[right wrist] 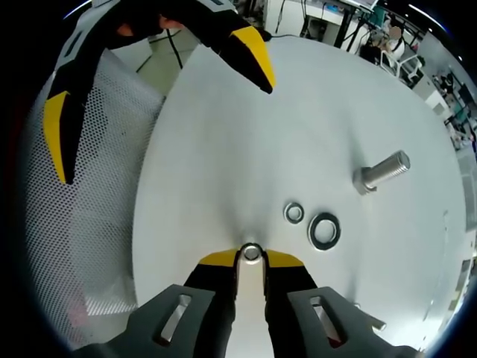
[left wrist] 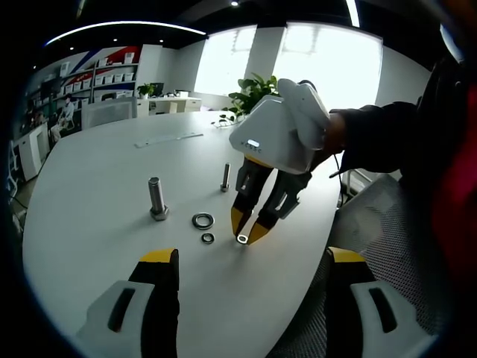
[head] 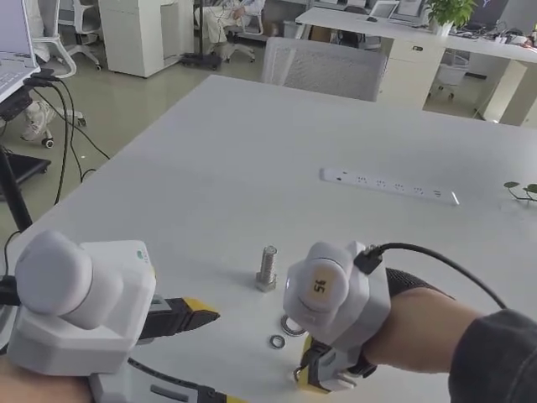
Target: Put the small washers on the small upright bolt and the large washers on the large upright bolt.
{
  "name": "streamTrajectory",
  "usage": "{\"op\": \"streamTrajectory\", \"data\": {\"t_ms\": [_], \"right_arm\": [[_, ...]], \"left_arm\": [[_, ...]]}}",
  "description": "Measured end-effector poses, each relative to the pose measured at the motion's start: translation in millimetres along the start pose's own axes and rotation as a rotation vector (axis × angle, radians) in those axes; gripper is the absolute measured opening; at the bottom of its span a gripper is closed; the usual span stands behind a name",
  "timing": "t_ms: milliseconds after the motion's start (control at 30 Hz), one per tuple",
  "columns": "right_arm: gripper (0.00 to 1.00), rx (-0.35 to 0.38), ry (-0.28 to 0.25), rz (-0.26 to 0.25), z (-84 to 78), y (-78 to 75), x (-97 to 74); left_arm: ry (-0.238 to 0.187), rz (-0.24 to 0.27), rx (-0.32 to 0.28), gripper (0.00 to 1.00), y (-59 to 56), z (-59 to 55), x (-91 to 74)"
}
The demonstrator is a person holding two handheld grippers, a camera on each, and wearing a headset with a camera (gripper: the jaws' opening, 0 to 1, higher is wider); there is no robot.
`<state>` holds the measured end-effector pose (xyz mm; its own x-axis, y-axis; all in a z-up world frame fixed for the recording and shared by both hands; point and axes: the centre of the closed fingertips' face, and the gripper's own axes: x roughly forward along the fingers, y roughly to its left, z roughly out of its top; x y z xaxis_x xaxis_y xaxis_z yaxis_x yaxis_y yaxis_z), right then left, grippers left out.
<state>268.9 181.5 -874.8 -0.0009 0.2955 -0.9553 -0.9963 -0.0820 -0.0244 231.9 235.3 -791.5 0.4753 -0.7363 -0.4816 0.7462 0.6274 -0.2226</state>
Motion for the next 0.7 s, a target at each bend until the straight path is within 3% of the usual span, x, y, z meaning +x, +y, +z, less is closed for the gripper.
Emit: {"op": "streamTrajectory", "data": {"t_ms": [700], "right_arm": [[0.14,0.058,-0.007,-0.029,-23.7,-6.5,-32.7]], "left_arm": [[0.000,-0.003,0.003,0.80,-0.3,0.8,0.8]]}}
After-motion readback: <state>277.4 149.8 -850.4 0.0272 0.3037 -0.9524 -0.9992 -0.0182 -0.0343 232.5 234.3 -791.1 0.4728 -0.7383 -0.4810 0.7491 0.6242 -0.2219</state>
